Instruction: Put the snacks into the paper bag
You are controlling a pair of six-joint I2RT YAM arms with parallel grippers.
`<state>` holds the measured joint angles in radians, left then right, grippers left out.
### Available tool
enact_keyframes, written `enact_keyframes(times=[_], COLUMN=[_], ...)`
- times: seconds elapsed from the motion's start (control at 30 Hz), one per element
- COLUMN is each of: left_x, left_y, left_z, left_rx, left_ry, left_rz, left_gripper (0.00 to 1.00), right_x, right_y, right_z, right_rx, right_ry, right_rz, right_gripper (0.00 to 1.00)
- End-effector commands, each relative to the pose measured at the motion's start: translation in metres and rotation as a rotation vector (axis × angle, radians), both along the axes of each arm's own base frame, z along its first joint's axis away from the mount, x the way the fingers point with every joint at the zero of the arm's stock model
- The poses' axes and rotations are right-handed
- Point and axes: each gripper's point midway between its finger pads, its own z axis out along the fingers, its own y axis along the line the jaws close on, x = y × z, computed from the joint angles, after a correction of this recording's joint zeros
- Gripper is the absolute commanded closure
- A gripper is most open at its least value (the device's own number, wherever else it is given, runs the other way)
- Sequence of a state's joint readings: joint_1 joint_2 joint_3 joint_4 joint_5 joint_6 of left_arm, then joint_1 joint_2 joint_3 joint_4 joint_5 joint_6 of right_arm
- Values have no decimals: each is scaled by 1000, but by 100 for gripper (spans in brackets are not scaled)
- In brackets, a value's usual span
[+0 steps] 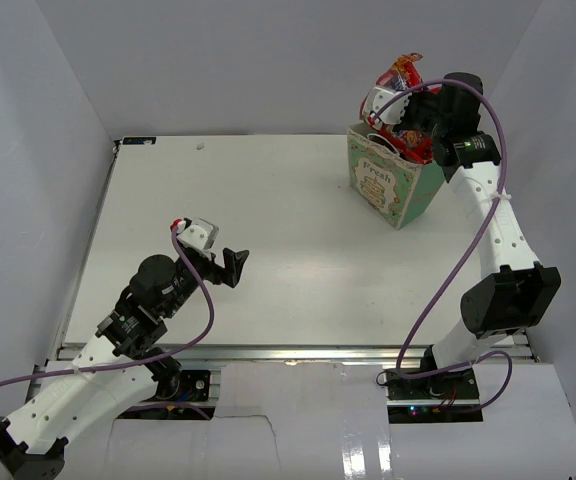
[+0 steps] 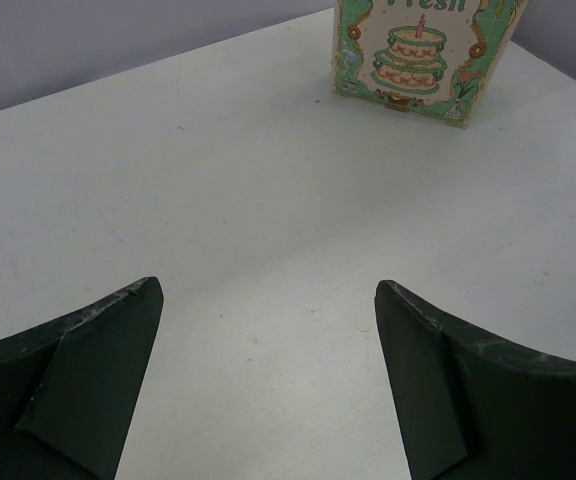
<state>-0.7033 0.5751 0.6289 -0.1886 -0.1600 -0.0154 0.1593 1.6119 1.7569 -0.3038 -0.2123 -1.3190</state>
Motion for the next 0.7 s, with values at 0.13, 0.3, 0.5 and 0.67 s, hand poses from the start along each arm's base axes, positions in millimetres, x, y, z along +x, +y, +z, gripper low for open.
enact_keyframes(times=[0.13,0.3,0.5,0.67], left_x=[1,1,2,2], left_y=[2,1,2,1], left_z=[0,-2,-1,-2], left_rx=[6,10,8,11], left_ry=[2,7,6,10], left_rz=[6,4,9,9], left_gripper=[2,2,2,2], right_x=[-14,-8,0,2], right_y=[3,3,2,1], right_z=[90,77,71,54], right_rx=[-34,-96,-161,-231], right_ry=[-308,-307,-318,-305], right_rz=[29,33,31,36], right_gripper=[92,92,92,91])
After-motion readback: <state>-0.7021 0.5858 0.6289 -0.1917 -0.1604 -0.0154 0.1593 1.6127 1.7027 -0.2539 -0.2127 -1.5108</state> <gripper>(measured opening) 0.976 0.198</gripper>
